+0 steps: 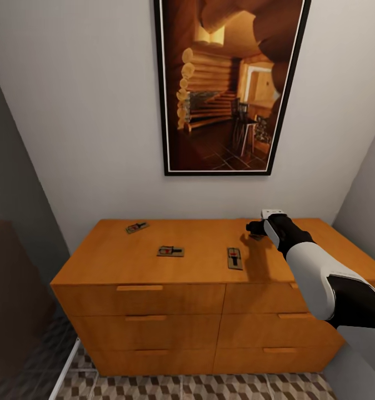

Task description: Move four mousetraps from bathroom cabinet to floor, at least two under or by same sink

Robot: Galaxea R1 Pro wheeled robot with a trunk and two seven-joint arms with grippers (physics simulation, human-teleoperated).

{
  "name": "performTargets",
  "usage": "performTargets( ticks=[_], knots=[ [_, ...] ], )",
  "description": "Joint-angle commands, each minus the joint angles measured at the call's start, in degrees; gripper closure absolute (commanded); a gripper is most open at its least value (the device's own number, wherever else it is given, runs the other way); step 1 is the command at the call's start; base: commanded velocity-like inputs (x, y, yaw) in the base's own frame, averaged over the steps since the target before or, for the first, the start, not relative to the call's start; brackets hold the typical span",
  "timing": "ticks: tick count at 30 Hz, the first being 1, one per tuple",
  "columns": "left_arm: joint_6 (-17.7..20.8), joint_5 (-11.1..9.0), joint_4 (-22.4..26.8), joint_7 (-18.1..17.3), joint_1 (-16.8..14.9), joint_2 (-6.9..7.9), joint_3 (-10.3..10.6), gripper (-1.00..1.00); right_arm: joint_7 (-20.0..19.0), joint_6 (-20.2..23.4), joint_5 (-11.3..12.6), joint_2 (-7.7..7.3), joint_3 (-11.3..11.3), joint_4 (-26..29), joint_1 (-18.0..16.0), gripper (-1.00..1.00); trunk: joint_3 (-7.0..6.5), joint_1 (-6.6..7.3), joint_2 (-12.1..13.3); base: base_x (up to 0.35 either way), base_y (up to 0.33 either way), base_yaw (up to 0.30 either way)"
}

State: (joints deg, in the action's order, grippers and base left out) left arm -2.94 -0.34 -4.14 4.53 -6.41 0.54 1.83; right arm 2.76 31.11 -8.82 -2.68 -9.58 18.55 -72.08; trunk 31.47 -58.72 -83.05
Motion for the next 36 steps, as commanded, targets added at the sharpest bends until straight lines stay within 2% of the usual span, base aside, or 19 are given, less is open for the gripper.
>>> performTargets(
  ticks=[1, 36],
  knots=[
    [-0.3, 0.0, -0.2, 0.1, -0.1, -0.01, 0.2, -1.0, -0.1, 0.3, -0.6, 0.04, -0.4, 0.1, 0.0, -1.0, 0.09, -0.01, 0.0, 0.109, 0.0, 0.0],
    [-0.3, 0.0, -0.2, 0.1, -0.1, -0.01, 0.2, -1.0, -0.1, 0.3, -0.6, 0.04, -0.4, 0.1, 0.0, -1.0, 0.23, -0.01, 0.0, 0.022, 0.0, 0.0]
  ],
)
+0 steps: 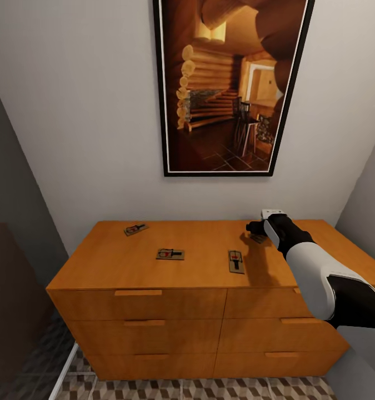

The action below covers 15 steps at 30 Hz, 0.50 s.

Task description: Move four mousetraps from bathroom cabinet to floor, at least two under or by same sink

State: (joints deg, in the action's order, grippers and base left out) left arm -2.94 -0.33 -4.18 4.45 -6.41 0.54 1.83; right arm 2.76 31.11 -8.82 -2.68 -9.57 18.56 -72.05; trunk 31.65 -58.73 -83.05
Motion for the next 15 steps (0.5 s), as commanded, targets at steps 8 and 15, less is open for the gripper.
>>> performTargets(
  ticks=[8, 15],
  knots=[
    [-0.3, 0.0, -0.2, 0.1, -0.1, -0.18, 0.2, -1.0, -0.1, 0.3, -0.6, 0.04, -0.4, 0.1, 0.0, -1.0, 0.05, 0.0, 0.0, 0.0, -0.071, 0.0],
    [-0.3, 0.0, -0.2, 0.1, -0.1, -0.26, 0.2, -1.0, -0.1, 0.3, -0.6, 0.04, -0.4, 0.1, 0.0, -1.0, 0.05, 0.0, 0.0, 0.0, -0.021, 0.0]
  ],
)
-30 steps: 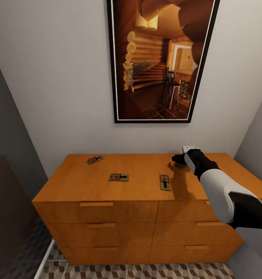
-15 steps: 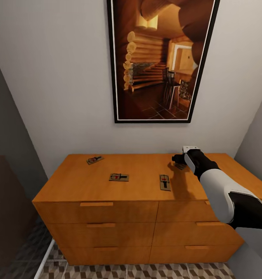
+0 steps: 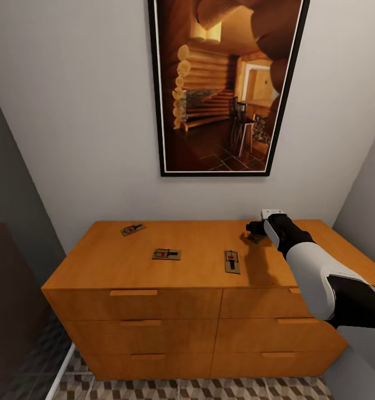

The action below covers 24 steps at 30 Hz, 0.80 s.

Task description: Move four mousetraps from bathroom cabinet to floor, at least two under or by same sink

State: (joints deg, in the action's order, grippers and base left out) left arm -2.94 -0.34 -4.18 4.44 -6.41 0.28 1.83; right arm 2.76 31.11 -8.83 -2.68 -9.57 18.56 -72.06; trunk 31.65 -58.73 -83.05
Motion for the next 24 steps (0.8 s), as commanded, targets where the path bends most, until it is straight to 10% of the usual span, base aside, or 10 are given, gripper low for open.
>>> performTargets(
  ticks=[1, 24],
  knots=[
    [-0.3, 0.0, -0.2, 0.1, -0.1, -0.01, 0.2, -1.0, -0.1, 0.3, -0.6, 0.04, -0.4, 0.1, 0.0, -1.0, 0.05, 0.0, 0.0, 0.0, -0.005, 0.0],
    [-0.2, 0.0, -0.2, 0.0, -0.1, -0.02, 0.2, -1.0, -0.1, 0.3, -0.6, 0.04, -0.4, 0.1, 0.0, -1.0, 0.05, 0.0, 0.0, -0.037, -0.001, 0.0]
  ],
)
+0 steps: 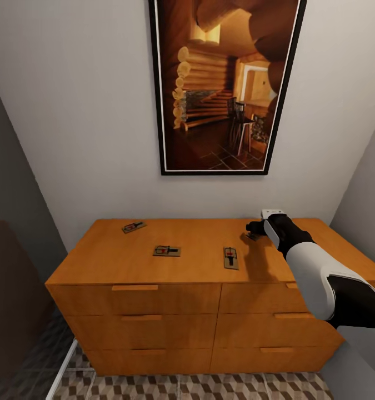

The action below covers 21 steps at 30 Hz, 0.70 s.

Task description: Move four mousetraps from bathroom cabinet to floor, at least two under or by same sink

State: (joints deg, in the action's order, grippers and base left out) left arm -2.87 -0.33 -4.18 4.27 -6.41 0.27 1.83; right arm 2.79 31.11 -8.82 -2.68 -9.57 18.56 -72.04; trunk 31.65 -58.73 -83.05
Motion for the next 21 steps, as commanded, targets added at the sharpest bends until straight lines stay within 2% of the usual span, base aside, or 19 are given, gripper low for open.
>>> performTargets(
  ticks=[1, 21],
  knots=[
    [-0.3, 0.0, -0.2, 0.1, -0.1, -0.01, 0.2, -1.0, -0.1, 0.3, -0.6, 0.04, -0.4, 0.1, 0.0, -1.0, 0.05, 0.0, 0.0, -0.005, 0.0, 0.0],
    [-0.4, -0.1, -0.2, 0.2, -0.1, 0.03, 0.2, -1.0, -0.2, 0.3, -0.6, 0.04, -0.4, 0.1, 0.0, -1.0, 0.08, 0.0, 0.0, 0.0, 0.0, 0.0]
  ],
)
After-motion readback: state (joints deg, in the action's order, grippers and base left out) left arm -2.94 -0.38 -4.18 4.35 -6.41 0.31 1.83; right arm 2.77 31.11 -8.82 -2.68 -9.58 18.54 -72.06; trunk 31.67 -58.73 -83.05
